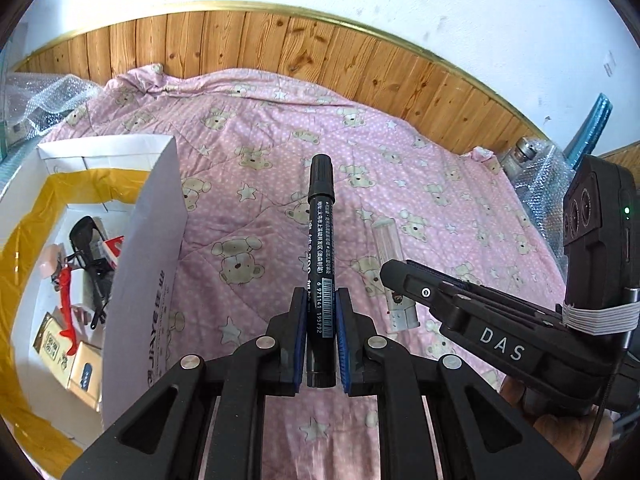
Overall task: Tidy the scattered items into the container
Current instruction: 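Carry the black marker and clear tube over the white box with both tools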
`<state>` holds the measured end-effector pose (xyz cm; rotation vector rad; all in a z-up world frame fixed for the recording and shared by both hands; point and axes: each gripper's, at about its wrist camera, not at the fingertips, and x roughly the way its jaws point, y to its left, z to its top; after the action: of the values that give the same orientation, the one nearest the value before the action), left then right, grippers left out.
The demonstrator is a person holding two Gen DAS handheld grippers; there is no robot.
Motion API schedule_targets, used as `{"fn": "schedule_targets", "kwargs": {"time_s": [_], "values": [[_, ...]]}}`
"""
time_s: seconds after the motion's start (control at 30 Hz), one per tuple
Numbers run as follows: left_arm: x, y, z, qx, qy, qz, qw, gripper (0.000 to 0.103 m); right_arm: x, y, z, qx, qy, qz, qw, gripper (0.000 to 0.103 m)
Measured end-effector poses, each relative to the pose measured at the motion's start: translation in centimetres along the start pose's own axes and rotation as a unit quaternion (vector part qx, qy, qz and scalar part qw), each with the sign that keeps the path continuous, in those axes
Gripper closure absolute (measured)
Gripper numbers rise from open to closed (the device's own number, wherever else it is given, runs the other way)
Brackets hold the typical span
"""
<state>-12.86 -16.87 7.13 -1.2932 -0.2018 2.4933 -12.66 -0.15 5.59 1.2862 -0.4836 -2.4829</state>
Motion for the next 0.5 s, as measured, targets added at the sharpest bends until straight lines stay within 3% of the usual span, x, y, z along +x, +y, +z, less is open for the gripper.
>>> {"fn": "schedule_targets", "kwargs": {"time_s": [0.5], "values": [[-7.8,-1.1,-3.2,0.01,-0.046,-0.009,0.9989,0.089,-5.3,4.8,-3.4,-0.034,-0.026,0.014,0.999,0.088]]}}
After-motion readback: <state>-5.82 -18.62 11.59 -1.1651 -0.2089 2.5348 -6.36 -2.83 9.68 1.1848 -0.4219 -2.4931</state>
